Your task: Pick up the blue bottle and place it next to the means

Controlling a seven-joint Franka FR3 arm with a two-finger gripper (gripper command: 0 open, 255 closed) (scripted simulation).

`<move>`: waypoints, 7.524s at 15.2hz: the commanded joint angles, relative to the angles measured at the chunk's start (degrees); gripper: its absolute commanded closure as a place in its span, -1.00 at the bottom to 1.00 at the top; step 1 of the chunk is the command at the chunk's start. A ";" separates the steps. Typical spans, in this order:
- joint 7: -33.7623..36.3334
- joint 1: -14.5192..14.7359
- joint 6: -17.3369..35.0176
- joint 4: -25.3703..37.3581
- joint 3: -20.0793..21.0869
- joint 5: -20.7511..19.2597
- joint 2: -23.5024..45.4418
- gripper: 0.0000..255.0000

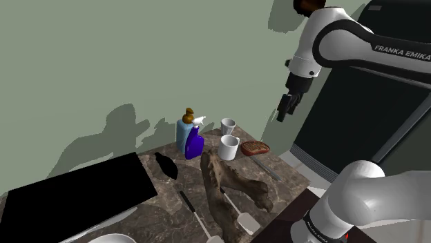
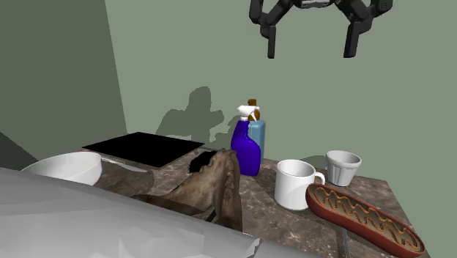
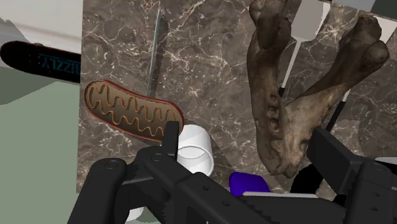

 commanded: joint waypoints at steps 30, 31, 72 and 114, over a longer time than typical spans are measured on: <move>11.71 5.61 11.67 52.89 8.81 -1.36 65.83 -1.00; 12.01 6.04 10.83 56.38 8.86 -1.71 68.53 -1.00; 12.71 7.60 3.63 71.19 8.92 -2.63 76.28 1.00; 49.84 29.75 18.21 41.16 22.77 -2.20 60.32 1.00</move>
